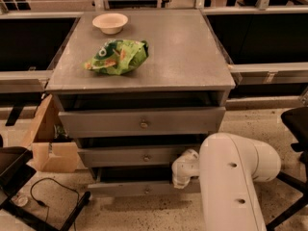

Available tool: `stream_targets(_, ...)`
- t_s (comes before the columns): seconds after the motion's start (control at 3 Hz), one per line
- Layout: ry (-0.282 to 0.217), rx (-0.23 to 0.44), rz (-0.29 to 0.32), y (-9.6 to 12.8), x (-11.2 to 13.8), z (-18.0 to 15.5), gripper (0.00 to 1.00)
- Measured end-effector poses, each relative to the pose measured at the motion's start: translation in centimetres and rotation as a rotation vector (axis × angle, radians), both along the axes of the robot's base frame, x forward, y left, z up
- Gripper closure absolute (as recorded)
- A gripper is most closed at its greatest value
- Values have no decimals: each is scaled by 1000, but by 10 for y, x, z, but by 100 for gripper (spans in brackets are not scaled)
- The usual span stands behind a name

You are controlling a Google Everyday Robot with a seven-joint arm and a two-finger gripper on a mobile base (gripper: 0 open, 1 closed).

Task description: Open bottom drawer

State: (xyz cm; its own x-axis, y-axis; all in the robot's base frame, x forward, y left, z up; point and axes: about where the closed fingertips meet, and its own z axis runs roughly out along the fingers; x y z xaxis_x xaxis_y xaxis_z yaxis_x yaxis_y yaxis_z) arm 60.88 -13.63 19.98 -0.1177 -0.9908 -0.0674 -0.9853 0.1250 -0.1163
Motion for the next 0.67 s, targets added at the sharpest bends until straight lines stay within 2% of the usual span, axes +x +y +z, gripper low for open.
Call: stream_targets(0.67, 26, -12, -27, -12, -13, 3, 100)
